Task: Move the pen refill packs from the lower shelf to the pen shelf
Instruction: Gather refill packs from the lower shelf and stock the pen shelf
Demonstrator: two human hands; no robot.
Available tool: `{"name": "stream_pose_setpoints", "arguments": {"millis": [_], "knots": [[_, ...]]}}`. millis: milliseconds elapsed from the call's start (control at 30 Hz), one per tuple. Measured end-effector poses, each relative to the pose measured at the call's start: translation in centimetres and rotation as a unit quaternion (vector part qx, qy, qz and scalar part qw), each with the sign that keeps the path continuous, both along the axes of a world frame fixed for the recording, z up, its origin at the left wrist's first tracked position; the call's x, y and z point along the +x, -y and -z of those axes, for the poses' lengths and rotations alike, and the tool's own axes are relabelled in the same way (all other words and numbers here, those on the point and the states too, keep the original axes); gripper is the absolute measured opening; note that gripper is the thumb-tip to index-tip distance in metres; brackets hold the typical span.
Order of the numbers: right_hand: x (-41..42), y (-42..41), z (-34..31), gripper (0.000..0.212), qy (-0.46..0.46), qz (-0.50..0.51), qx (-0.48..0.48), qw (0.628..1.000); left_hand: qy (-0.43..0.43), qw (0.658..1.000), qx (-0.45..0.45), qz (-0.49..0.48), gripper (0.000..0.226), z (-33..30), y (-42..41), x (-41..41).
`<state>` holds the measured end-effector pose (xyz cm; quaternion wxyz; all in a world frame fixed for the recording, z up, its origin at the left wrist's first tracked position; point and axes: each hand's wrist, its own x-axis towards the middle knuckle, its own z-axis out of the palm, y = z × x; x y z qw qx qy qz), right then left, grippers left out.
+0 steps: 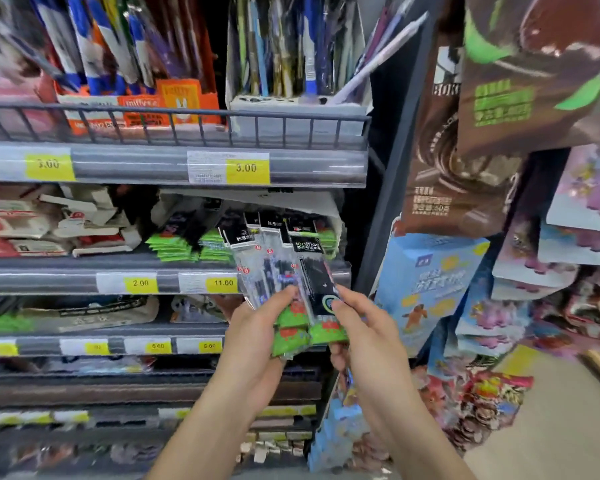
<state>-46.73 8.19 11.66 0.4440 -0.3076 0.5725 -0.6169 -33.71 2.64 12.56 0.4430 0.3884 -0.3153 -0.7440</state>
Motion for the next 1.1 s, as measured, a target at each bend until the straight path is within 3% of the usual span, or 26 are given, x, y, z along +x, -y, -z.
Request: {"name": "stream_pose_setpoints", "arguments": {"millis": [267, 400, 533, 600, 700, 800, 900, 967, 1100], "knots": [[0.3, 3.8, -0.2, 0.024, 0.027, 0.059, -0.052, 0.997, 0.002, 0.998, 0.023, -0.064, 0.036, 0.5, -0.3, 0.0], [1.7, 6.0, -0.7, 0.038, -0.013, 0.122, -0.068, 0.990, -0.022, 0.998, 0.015, -0.050, 0.037, 0.4, 0.3, 0.4], [2.4, 7.1, -0.8, 0.042, 0.047, 0.157, -0.097, 0.982, -0.027, 0.999, 0.013, -0.043, 0.036, 0.0, 1.4, 0.6], [2.5, 6.9, -0.3, 0.040, 0.029, 0.147, -0.126, 0.981, -0.025, 0.999, 0.018, -0.036, 0.040, -0.1, 1.9, 0.8], [2.1, 6.7, 0.8, 0.034, -0.180, 0.144, -0.137, 0.963, -0.024, 0.999, 0.021, -0.022, 0.039, -0.1, 2.4, 1.2], [1.3, 7.4, 1.1, 0.027, -0.399, 0.191, -0.158, 0.883, -0.030, 0.999, 0.013, -0.003, 0.025, -0.1, 2.6, 1.5], [0.8, 8.4, 0.8, 0.023, -0.510, 0.230, -0.189, 0.807, -0.032, 0.999, 0.008, 0.000, 0.026, -0.2, 2.6, 1.9], [0.4, 9.1, 0.3, 0.027, -0.569, 0.239, -0.160, 0.770, -0.038, 0.999, 0.009, -0.004, 0.031, -0.4, 2.7, 2.1], [-0.4, 10.0, -0.6, 0.042, -0.642, 0.148, -0.094, 0.746, -0.045, 0.999, 0.006, 0.002, 0.032, -0.9, 2.8, 2.8]]}}
